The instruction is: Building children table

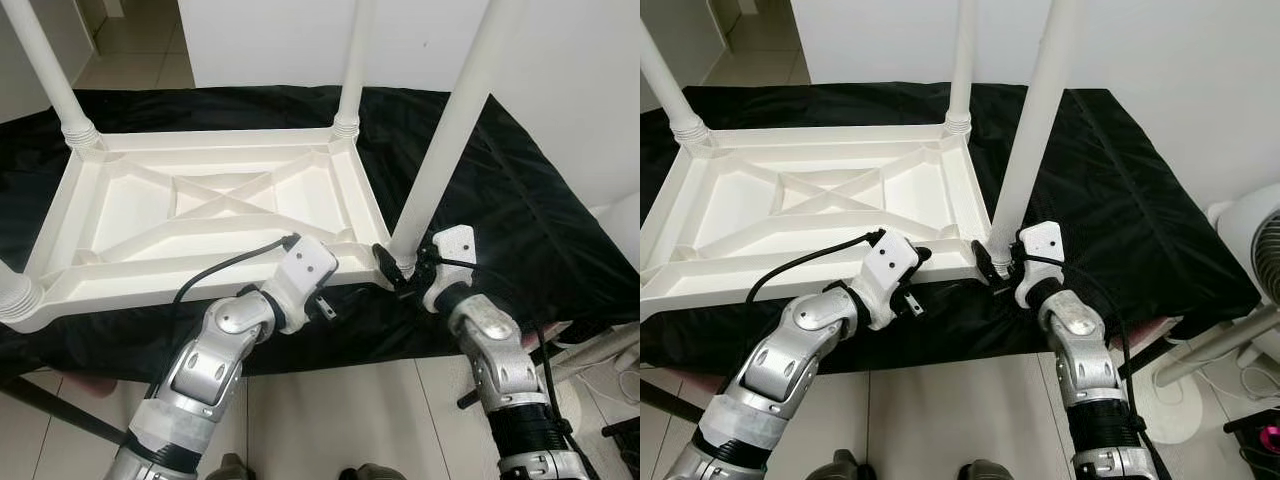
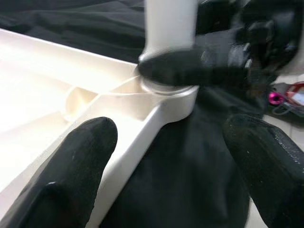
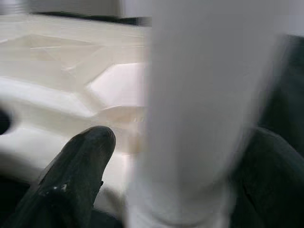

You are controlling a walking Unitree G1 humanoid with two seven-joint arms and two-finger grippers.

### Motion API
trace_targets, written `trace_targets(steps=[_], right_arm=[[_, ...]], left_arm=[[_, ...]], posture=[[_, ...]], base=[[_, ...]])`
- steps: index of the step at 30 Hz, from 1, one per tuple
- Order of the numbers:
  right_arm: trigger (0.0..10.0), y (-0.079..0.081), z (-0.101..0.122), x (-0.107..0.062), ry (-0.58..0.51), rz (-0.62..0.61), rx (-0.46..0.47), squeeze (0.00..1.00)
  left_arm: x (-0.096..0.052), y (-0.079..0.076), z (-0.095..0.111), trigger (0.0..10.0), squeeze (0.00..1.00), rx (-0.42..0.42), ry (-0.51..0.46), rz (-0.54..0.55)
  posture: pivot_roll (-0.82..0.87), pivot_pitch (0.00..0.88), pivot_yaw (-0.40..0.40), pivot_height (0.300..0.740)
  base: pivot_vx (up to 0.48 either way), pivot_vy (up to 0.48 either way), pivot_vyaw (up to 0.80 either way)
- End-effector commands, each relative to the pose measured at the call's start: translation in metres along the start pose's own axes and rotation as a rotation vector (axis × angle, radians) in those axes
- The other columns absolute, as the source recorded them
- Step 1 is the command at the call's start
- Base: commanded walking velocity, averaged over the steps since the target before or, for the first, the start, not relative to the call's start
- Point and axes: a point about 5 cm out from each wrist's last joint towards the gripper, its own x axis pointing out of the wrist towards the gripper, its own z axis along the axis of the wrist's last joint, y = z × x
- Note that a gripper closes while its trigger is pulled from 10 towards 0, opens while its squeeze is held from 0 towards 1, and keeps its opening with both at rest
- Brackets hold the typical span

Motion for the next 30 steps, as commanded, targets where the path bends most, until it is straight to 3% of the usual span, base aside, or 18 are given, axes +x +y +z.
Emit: trace_targets(steps=[1, 6, 8, 9, 10, 11, 22, 23, 24, 30], right_arm=[[10.0, -0.006, 0.004, 0.003, -0.01, 0.073, -0.01, 0.0], [10.0, -0.012, 0.003, 0.01, 0.016, 0.134, -0.037, 0.0], [6.7, -0.013, 0.001, 0.013, 0.028, 0.157, -0.05, 0.0], [2.4, -0.014, -0.001, 0.014, 0.04, 0.17, -0.043, 0.0], [2.4, -0.014, -0.001, 0.014, 0.04, 0.17, -0.043, 0.0], [0.0, -0.015, -0.003, 0.015, 0.051, 0.184, -0.041, 0.0], [0.0, -0.022, -0.02, 0.008, 0.108, 0.2, -0.006, 0.0], [6.4, -0.024, -0.021, 0.008, 0.11, 0.18, -0.013, 0.0], [10.0, -0.025, -0.021, 0.007, 0.099, 0.157, 0.016, 0.0], [10.0, -0.026, -0.016, 0.011, 0.053, 0.015, 0.081, 0.0]], left_arm=[[-0.001, -0.003, -0.001, 10.0, 0.0, 0.007, 0.009, -0.017], [0.001, -0.001, 0.001, 10.0, 0.0, 0.013, 0.007, -0.013], [0.002, -0.001, 0.003, 10.0, 0.0, 0.015, 0.002, -0.013], [0.002, -0.001, 0.003, 10.0, 0.0, 0.015, 0.001, -0.013], [0.002, -0.001, 0.003, 10.0, 0.0, 0.015, 0.001, -0.013], [0.001, -0.001, 0.003, 10.0, 0.0, 0.016, 0.002, -0.013], [-0.002, 0.003, 0.004, 10.0, 0.0, 0.02, 0.006, 0.007], [-0.002, 0.003, 0.004, 10.0, 0.0, 0.019, 0.005, 0.007], [-0.002, 0.003, 0.004, 10.0, 0.0, 0.02, 0.005, 0.007], [-0.001, 0.004, 0.005, 10.0, 0.0, 0.025, 0.005, 0.007]], posture=[[-0.09, 0.035, 0.001, 0.74], [-0.08, 0.029, 0.003, 0.74], [-0.08, 0.028, 0.004, 0.74], [-0.08, 0.027, 0.004, 0.74], [-0.08, 0.027, 0.004, 0.74], [-0.07, 0.025, 0.002, 0.74], [-0.06, 0.025, -0.003, 0.74], [-0.06, 0.022, 0.0, 0.74], [-0.06, 0.022, 0.0, 0.74], [-0.07, 0.022, 0.001, 0.74]], base=[[0.0, 0.0, 0.0], [0.0, 0.0, 0.0], [0.0, 0.0, 0.0], [0.0, 0.0, 0.0], [0.0, 0.0, 0.0], [0.0, 0.0, 0.0], [0.0, 0.0, 0.0], [0.0, 0.0, 0.0], [0.0, 0.0, 0.0], [0.0, 0.0, 0.0]])
